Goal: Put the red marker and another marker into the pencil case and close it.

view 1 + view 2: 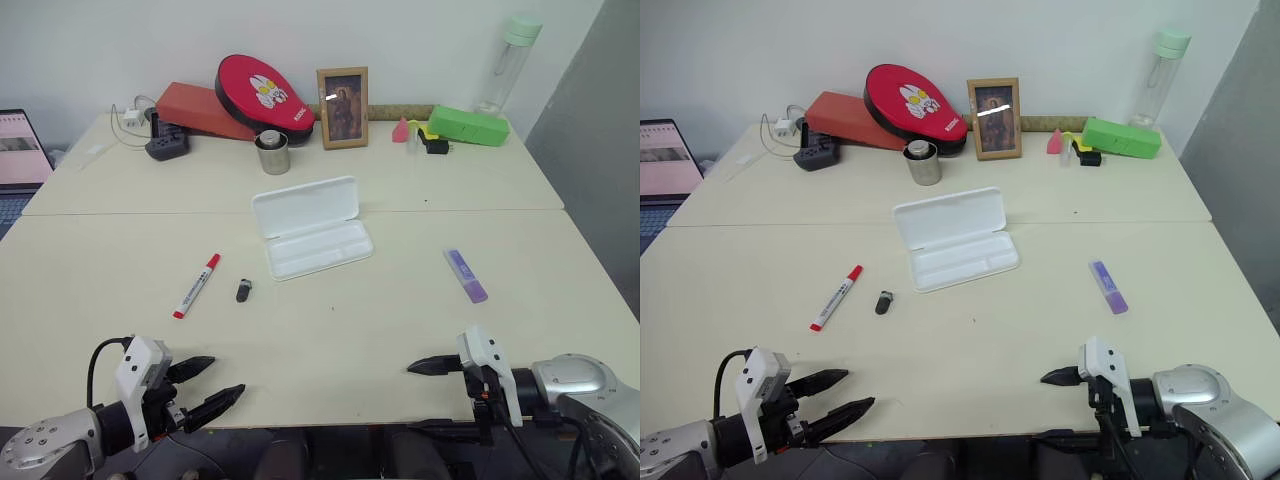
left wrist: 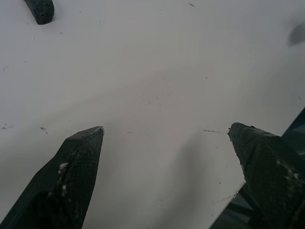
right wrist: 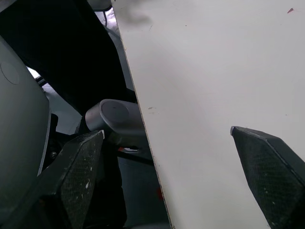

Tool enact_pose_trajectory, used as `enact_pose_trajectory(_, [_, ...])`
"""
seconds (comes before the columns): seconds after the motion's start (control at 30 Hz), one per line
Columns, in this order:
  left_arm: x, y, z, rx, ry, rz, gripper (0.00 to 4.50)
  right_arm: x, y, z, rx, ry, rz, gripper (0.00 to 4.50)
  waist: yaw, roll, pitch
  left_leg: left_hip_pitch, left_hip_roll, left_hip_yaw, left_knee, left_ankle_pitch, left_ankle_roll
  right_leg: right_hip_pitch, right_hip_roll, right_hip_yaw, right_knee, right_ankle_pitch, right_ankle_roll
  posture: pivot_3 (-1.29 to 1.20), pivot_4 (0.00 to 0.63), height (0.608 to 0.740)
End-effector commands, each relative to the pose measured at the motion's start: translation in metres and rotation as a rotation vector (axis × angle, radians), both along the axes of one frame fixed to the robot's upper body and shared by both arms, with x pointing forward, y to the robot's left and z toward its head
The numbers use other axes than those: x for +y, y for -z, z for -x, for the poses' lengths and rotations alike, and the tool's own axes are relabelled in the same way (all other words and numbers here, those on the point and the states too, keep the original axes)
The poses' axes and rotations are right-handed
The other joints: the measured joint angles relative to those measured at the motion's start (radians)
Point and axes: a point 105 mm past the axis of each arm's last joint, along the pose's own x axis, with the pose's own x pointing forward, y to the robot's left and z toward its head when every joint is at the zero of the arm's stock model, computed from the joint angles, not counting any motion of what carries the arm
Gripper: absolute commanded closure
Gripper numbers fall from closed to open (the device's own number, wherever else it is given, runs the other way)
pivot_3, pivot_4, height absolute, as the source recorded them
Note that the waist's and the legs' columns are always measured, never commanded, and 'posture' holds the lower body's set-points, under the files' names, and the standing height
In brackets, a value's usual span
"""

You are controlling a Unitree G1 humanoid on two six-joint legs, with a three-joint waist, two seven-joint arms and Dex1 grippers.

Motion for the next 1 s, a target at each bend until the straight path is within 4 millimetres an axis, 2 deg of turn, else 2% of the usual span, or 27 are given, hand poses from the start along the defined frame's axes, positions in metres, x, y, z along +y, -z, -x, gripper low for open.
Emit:
enact_pose_trajectory(0.03, [-0.002,-0.006,0.000,-0.017,0.020,0.000,0.05,-0.001,-0.005,0.000,-0.026,-0.019,-0.007,0.00,0.000,0.000,0.000,0.000,0.000,0.000,0.000,0.000,0.000,0.000,0.000,0.000,0.000,0.000,0.000,0.00,0.150,0.740])
enact_pose_trajectory(1.0, [-0.013,-0.009,-0.003,-0.037,0.057,0.000,0.05,0.005,-0.016,-0.014,-0.065,-0.036,-0.016,0.00,0.004,0.000,0.000,0.000,0.000,0.000,0.000,0.000,0.000,0.000,0.000,0.000,-0.001,0.000,0.000,0.00,0.150,0.740])
